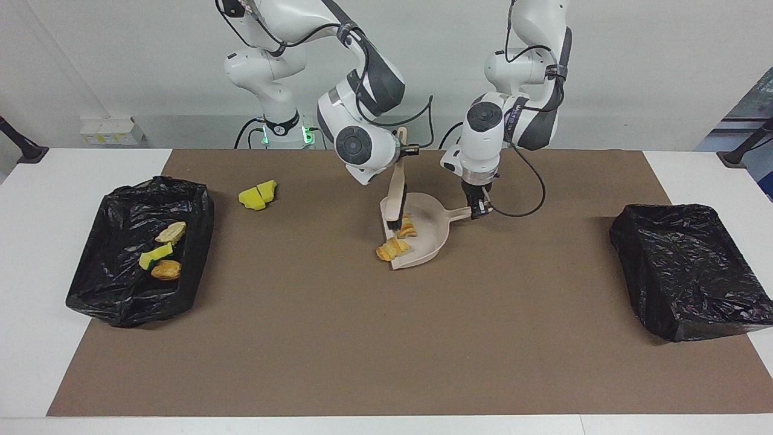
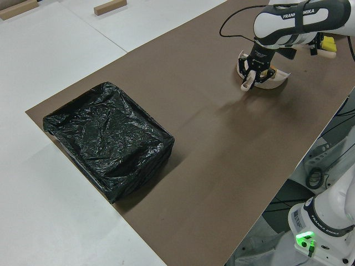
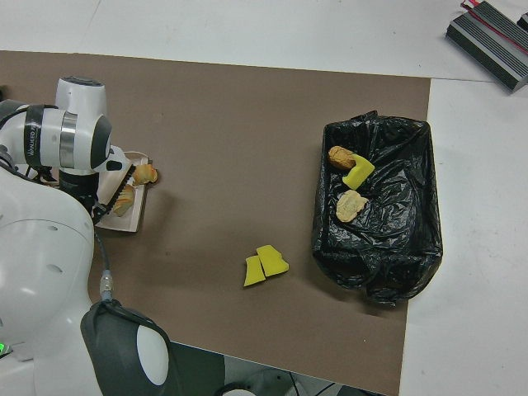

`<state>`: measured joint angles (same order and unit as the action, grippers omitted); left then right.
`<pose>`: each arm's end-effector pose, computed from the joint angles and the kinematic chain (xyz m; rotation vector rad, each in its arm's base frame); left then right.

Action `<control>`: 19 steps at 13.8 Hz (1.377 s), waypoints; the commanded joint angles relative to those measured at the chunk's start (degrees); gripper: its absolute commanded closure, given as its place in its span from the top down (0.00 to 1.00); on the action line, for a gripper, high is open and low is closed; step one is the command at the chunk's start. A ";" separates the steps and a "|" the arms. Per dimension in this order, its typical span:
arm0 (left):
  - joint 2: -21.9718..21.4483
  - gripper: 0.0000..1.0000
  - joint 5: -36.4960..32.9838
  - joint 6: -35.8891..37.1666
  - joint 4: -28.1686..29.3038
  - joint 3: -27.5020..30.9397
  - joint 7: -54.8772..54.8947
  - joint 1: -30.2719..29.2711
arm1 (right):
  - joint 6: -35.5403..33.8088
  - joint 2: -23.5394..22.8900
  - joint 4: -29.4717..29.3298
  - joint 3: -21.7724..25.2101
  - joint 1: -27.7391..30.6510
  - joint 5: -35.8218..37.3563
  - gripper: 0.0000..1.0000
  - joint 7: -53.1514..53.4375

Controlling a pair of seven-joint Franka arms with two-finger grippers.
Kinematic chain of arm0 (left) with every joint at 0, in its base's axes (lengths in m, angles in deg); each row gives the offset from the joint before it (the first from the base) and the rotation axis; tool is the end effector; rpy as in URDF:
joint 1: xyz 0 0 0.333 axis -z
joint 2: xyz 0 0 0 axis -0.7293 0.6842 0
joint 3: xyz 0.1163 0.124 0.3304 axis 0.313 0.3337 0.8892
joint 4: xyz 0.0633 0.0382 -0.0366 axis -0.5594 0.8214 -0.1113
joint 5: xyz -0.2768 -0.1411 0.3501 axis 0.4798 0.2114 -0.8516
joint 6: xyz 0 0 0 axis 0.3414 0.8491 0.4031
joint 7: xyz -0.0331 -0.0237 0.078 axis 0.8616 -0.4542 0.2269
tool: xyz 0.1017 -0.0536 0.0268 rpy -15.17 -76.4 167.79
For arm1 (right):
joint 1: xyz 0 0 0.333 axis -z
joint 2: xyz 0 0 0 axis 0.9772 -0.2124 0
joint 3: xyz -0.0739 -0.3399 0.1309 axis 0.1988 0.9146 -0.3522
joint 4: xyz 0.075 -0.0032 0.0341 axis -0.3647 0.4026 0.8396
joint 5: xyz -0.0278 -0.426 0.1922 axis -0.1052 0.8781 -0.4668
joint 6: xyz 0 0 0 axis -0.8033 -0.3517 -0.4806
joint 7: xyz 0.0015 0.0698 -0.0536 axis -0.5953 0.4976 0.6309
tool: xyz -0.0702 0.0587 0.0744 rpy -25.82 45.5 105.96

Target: Sweep and dump trash in bin

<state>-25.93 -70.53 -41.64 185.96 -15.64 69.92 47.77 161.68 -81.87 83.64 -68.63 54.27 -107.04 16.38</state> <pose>0.4984 -0.2874 0.3483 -2.2574 2.0546 0.1558 0.5289 0.3574 0.4307 -2.7086 0.1987 1.0700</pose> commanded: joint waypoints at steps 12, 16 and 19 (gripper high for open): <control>-0.51 0.00 -0.86 2.69 -1.49 0.10 0.66 0.73 | -9.06 14.69 20.84 -0.68 25.65 36.73 0.00 -24.61; -0.68 0.00 -0.86 2.60 -1.22 0.10 0.57 0.73 | -7.23 22.06 31.55 -0.68 27.16 38.51 0.00 -21.66; -0.77 0.00 -0.86 2.60 -0.96 0.01 0.14 0.73 | -4.33 25.84 37.36 -0.68 31.71 37.89 0.00 -19.28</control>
<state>-25.93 -70.54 -40.18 185.16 -15.87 70.18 48.00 154.11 -61.18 115.22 -68.59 81.59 -69.50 -4.26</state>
